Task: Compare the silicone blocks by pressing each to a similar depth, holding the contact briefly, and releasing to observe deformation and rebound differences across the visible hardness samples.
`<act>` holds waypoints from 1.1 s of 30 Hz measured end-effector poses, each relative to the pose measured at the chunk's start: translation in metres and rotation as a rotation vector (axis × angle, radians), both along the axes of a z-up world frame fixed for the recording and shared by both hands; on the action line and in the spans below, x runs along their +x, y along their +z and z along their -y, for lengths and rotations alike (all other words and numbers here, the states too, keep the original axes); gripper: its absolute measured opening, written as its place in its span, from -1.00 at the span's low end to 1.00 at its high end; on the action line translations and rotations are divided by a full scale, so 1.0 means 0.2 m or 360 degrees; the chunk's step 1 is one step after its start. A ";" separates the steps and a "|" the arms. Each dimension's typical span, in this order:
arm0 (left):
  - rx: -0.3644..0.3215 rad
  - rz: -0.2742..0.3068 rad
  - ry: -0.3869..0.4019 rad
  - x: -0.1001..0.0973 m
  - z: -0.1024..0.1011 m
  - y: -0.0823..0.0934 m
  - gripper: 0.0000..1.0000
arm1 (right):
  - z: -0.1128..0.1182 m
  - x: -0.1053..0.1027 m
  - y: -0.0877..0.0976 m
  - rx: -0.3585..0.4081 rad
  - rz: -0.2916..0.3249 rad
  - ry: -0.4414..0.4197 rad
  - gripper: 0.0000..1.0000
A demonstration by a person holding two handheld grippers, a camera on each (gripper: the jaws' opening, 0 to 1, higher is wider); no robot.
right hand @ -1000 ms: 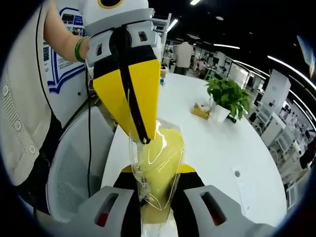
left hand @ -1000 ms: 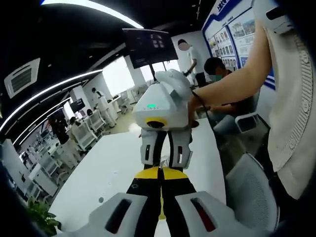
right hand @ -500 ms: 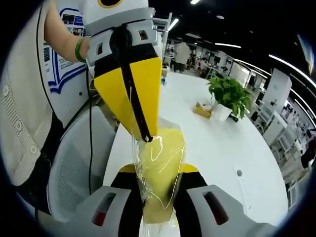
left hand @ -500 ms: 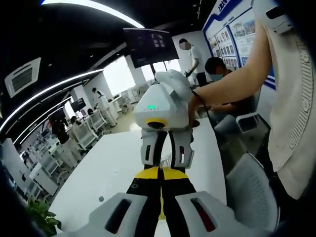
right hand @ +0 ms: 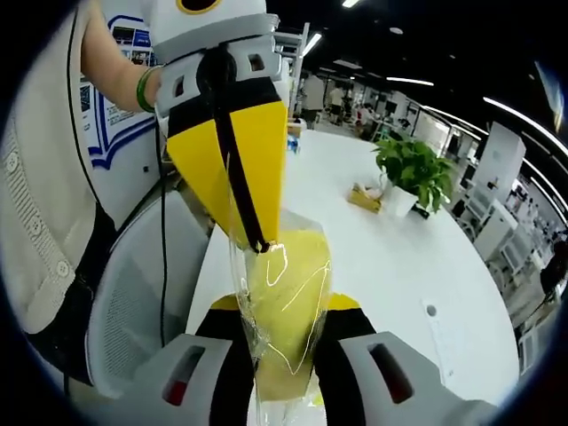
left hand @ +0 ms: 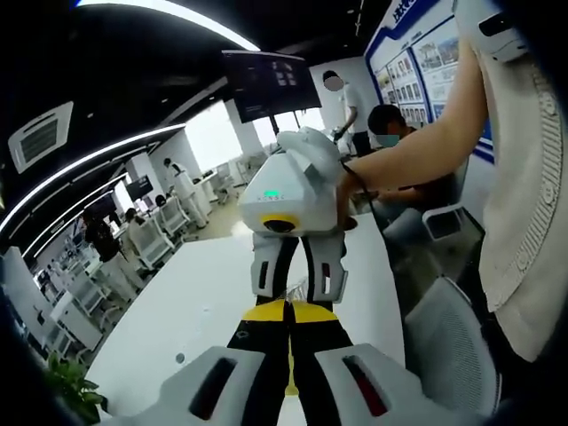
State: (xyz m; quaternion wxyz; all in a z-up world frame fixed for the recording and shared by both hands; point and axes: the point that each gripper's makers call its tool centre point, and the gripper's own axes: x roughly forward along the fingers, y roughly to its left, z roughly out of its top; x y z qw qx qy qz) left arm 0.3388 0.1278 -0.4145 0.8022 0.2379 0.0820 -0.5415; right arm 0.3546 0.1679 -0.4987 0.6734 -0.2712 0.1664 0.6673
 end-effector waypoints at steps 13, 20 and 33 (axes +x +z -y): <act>-0.0027 -0.0012 -0.0004 0.00 -0.01 -0.01 -1.00 | 0.00 -0.01 -0.02 -0.0022 -0.0035 -0.0005 -0.53; -0.0073 -0.0048 0.0008 0.01 -0.04 -0.03 -1.00 | -0.02 -0.01 -0.05 -0.0059 -0.0052 -0.0012 -0.47; -0.0153 -0.0083 0.0027 0.03 -0.11 0.02 -1.00 | -0.04 -0.01 -0.06 -0.0083 -0.0066 -0.0025 -0.33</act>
